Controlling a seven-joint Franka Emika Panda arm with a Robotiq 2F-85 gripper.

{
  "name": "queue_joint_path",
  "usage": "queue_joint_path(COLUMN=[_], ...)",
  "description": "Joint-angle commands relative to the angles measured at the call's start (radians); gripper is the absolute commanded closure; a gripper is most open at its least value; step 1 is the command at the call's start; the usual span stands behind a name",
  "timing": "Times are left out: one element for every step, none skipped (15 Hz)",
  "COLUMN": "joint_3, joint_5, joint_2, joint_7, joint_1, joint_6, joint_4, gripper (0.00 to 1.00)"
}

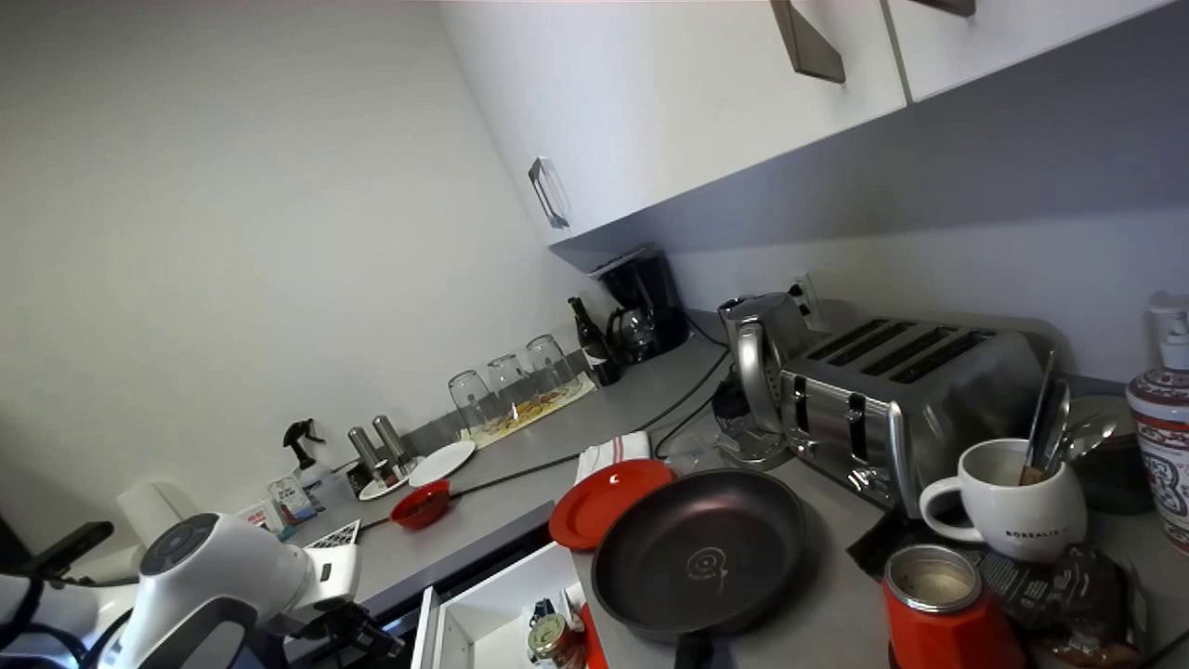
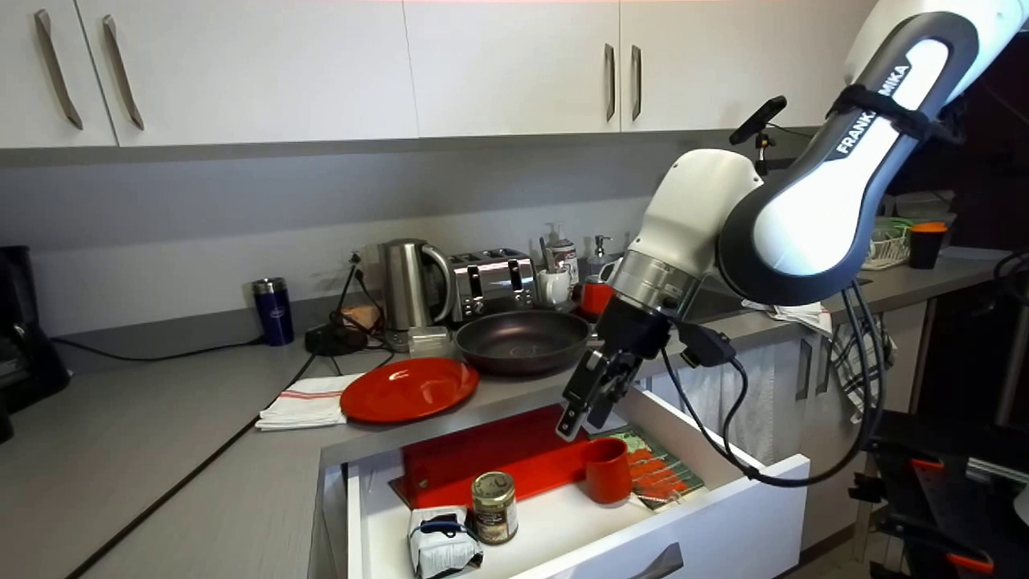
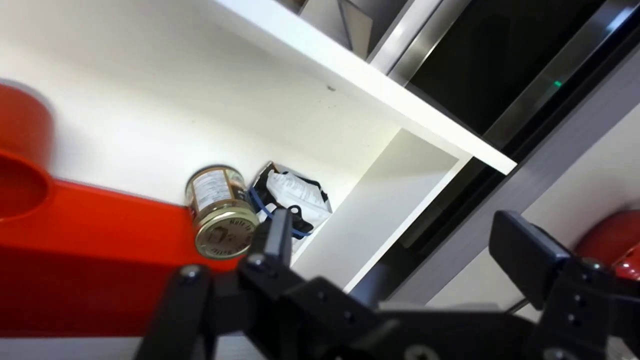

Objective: Pick up the red cup and put it in the drawer

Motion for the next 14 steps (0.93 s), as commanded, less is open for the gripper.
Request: queue_joint_path(joint_3=[0.014, 0.011, 0.015, 0.017, 0.019, 0.024, 0.030, 0.035, 0.041, 0.069, 0.107, 0.139, 0.167, 0.215], joint_5=[0.053, 0.053, 0.061, 0.067, 0.071, 0.077, 0.082, 0.085, 0.087, 0.104, 0.117, 0.127, 0.133, 0.138], joint_2=[-0.027, -0.034, -0.037, -0.040, -0.043, -0.041, -0.036, -0.025, -0.015, 0.005, 0.025, 0.047, 0.064, 0.095], joint_7=[0.115, 0.147, 0.174, 0.201, 0.224, 0.245, 0.263, 0.279, 0.295, 0.295, 0.299, 0.307, 0.312, 0.319], joint_1=[0.063, 0.078, 0.091, 0.102, 0.113, 0.122, 0.130, 0.137, 0.144, 0.133, 0.117, 0.103, 0.090, 0.059], joint_6=[0.107, 0.125, 0.144, 0.162, 0.180, 0.199, 0.212, 0.227, 0.239, 0.255, 0.266, 0.286, 0.298, 0.317], joint_4=[-0.085, -0.106, -0.122, -0.141, -0.158, -0.172, -0.181, -0.186, -0.190, -0.189, -0.180, -0.175, -0.171, -0.160], gripper=[0.00, 0.00, 0.00, 0.00, 0.00, 0.00, 0.00, 0.00, 0.00, 0.00, 0.00, 0.00, 0.00, 0.00])
